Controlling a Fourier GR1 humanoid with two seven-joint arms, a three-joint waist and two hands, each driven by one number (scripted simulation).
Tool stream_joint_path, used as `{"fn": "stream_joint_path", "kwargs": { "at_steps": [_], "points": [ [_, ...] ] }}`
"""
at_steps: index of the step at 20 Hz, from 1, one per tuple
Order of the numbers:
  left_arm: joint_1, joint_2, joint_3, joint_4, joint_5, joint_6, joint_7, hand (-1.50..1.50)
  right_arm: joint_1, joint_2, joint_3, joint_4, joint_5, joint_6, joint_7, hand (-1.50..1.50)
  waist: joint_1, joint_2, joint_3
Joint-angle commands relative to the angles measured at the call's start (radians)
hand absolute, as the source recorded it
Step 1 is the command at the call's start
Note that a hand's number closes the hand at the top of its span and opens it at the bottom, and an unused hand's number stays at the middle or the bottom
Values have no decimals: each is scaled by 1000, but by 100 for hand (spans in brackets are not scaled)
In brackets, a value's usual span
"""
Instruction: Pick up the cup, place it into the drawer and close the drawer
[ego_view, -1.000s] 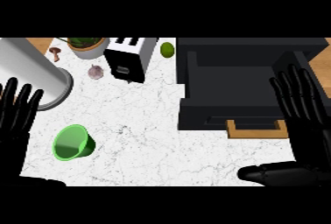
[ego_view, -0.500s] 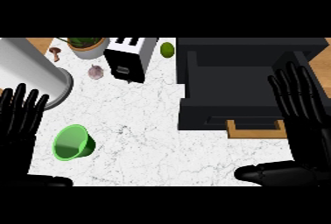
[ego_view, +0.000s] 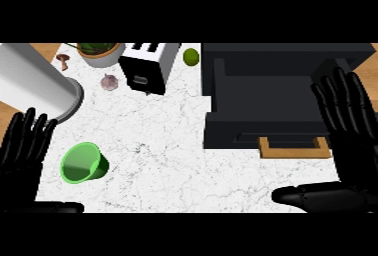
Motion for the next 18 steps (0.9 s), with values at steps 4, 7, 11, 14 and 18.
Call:
{"fn": "stream_joint_path", "kwargs": {
  "at_steps": [4,7,11,14,18],
  "points": [
    [14,24,64,141,-17,-47,-96,-150,59,1,7,-37,-9,26,-18,-150,-2,0,0],
    [22,-14,33,164,-86,2,-115,-150,13,-22,-31,10,-25,35,-2,-150,-1,0,0],
    [-29,33,86,345,-94,-44,-222,-150,-44,-19,-23,-29,-32,3,84,-150,-2,1,0],
    [-19,32,88,327,-82,-45,-209,-150,-66,-12,-13,-39,-16,-11,105,-150,0,0,0],
    [-80,84,127,580,-104,-109,-348,-150,-91,-11,-16,16,-23,0,86,-150,-3,2,-1]
  ]
}}
